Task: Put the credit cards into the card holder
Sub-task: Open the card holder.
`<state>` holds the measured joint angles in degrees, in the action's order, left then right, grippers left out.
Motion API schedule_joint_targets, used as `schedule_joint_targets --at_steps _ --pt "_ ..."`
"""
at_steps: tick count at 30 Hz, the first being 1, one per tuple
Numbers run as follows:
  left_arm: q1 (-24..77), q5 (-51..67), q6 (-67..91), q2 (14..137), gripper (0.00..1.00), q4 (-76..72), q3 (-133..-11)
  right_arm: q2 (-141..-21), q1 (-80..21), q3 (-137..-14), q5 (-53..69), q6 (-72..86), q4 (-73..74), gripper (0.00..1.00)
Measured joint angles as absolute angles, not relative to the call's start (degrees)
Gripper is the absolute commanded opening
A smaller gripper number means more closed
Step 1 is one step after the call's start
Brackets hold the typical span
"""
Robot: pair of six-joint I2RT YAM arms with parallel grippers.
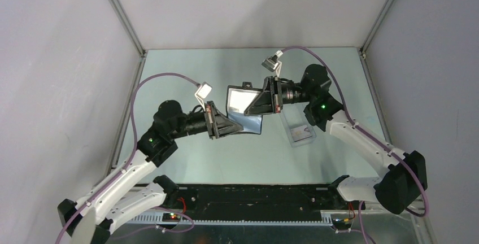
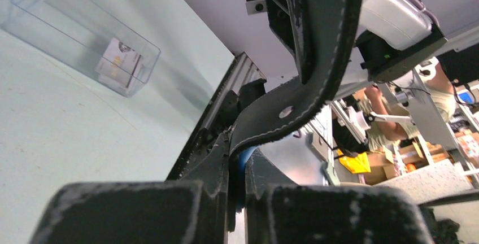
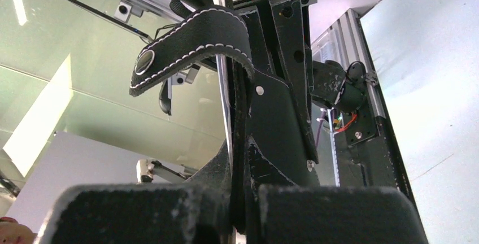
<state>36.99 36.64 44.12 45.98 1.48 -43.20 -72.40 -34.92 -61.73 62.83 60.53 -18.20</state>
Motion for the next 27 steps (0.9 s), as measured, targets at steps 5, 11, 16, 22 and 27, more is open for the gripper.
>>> schedule_joint_targets --at_steps 5,11,16,22,27 --pt "37.0 33.0 41.8 46.4 0.00 2.7 -44.3 -73.5 -34.9 -61.7 63.0 62.7 -20.2 0.00" --pt "36.8 30.5 40.8 47.0 0.10 4.7 -45.5 -74.7 -34.9 -61.7 63.0 63.1 -21.1 0.00" --pt "36.3 29.1 39.8 46.1 0.54 7.0 -45.5 -74.9 -34.9 -61.7 63.0 60.9 -19.5 0.00" --pt "34.5 23.0 39.4 39.6 0.82 11.4 -43.9 -74.1 -33.1 -61.8 60.8 54.6 -10.2 0.00" --pt "34.2 16.8 39.5 32.2 0.93 13.6 -42.9 -73.3 -31.5 -61.8 53.7 49.1 0.6 0.00"
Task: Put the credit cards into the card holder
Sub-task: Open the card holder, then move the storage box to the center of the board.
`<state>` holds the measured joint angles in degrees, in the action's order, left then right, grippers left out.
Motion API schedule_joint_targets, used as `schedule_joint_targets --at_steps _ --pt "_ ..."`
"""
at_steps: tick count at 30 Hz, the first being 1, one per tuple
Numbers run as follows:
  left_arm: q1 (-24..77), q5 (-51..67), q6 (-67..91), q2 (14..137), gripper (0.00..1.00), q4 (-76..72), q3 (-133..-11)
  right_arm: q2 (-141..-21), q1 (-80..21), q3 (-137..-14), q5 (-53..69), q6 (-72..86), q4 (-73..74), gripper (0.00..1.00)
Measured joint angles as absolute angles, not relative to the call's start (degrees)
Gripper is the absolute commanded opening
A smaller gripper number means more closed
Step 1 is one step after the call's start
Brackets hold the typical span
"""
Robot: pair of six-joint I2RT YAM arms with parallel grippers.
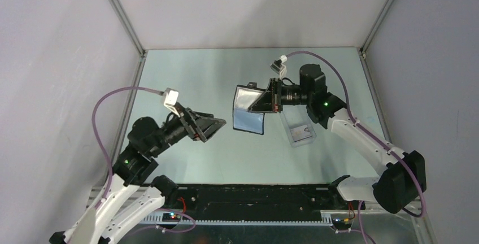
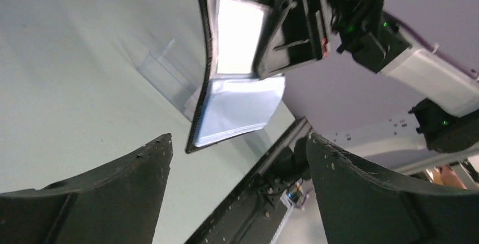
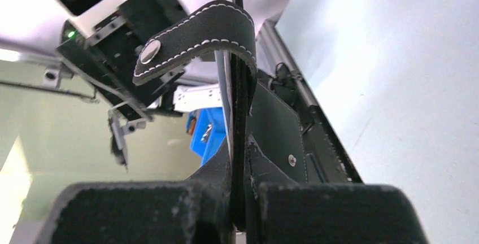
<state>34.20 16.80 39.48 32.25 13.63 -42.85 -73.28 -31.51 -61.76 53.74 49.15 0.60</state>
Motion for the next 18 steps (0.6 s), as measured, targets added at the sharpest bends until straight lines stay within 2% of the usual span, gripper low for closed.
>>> schedule_joint_targets --at_steps 4,9,14,18 --pt "34.1 13.6 39.4 30.2 0.94 14.8 -43.0 -72.5 -30.7 -59.5 48.3 48.2 3.0 0.00" --pt "33.8 12.3 38.9 35.3 0.95 18.6 -44.4 -69.0 -29.5 -51.0 40.7 50.4 2.3 0.00" --pt "33.5 12.5 37.9 45.1 0.95 20.9 -46.6 -64.1 -27.5 -46.0 34.6 51.9 4.2 0.00" --pt "33.3 14.2 36.4 57.5 0.93 21.4 -51.0 -53.6 -23.8 -46.0 29.1 51.3 8.8 0.00"
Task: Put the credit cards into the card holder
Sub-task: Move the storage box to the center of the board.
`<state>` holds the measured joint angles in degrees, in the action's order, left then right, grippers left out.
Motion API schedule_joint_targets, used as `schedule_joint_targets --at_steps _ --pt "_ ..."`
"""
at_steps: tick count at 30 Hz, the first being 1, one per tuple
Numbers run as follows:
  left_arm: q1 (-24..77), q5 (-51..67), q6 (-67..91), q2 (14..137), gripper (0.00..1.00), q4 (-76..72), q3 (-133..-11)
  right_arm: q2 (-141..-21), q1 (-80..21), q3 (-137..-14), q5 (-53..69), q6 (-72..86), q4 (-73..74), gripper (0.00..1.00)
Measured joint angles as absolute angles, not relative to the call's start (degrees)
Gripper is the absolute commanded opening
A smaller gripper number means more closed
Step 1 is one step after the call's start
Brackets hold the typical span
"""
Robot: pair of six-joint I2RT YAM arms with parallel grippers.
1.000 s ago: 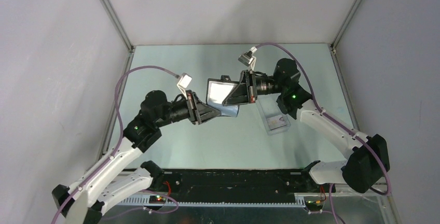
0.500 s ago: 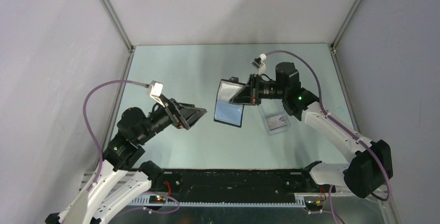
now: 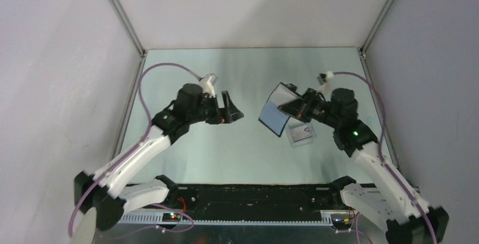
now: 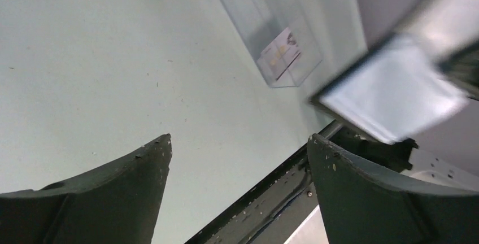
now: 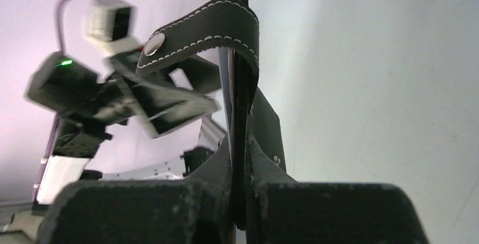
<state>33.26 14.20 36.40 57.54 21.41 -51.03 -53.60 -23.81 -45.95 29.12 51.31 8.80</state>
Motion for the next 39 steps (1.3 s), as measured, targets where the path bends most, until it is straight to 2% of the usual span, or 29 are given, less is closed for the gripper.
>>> schedule_joint_targets --at_steps 5,17,31,39 --pt "33.3 16.5 34.6 74.6 0.91 22.1 -58.6 -41.3 -18.5 -47.6 21.7 48.9 17.1 0.00" --pt "39.0 17.0 34.3 107.2 0.88 22.2 -83.6 -30.6 -11.9 -50.3 9.0 44.1 33.3 0.00" --pt "41.6 11.7 34.3 124.5 0.79 23.4 -100.7 -32.6 -10.1 -50.3 13.4 43.9 37.5 0.00" --pt "41.8 10.0 33.8 129.6 0.57 24.2 -105.0 -33.5 -9.5 -50.3 16.5 43.8 37.9 0.00"
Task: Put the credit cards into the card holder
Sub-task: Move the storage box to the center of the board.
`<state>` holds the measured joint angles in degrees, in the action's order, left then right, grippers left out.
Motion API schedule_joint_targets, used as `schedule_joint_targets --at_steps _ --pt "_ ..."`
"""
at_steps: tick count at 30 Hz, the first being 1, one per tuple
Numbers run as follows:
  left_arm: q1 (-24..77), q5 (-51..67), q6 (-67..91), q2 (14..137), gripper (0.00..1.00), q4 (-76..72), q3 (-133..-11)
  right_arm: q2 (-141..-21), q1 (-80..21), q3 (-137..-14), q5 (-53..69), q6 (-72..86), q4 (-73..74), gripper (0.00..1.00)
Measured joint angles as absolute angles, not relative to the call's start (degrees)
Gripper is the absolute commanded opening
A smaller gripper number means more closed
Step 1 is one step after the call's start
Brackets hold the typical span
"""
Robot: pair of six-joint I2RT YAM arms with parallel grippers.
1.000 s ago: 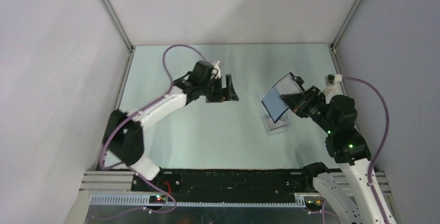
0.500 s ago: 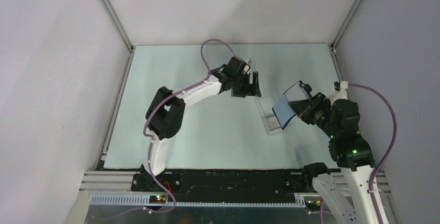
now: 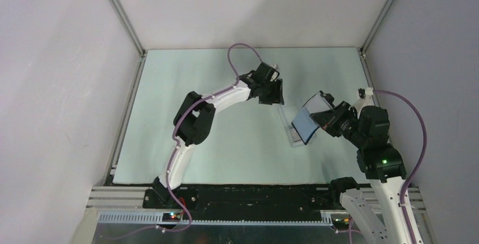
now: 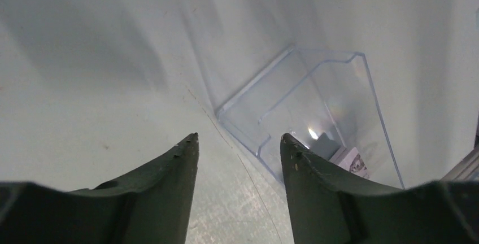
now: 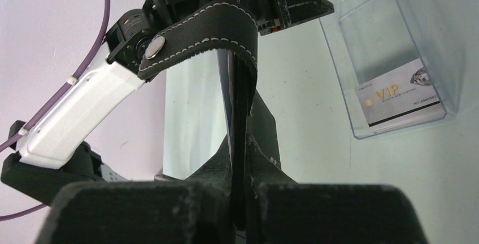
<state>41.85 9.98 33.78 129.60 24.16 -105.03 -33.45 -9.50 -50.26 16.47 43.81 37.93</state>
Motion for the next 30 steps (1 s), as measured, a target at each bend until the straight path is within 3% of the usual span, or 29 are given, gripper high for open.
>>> schedule_joint_targets --at_steps 8,14,20,30 --pt "41.9 10.4 33.0 132.9 0.32 24.1 -108.6 -34.3 -9.1 -50.3 18.9 43.4 37.9 0.00" --pt "42.2 9.7 32.0 132.7 0.04 23.9 -108.6 -34.9 -8.9 -50.3 20.2 43.4 37.9 0.00" --pt "42.1 6.5 31.1 130.3 0.00 23.1 -105.1 -36.0 -8.9 -50.3 21.3 43.0 37.9 0.00" --pt "41.5 -2.0 34.1 117.9 0.00 23.3 -87.9 -37.6 -8.9 -50.3 23.1 42.9 37.3 0.00"
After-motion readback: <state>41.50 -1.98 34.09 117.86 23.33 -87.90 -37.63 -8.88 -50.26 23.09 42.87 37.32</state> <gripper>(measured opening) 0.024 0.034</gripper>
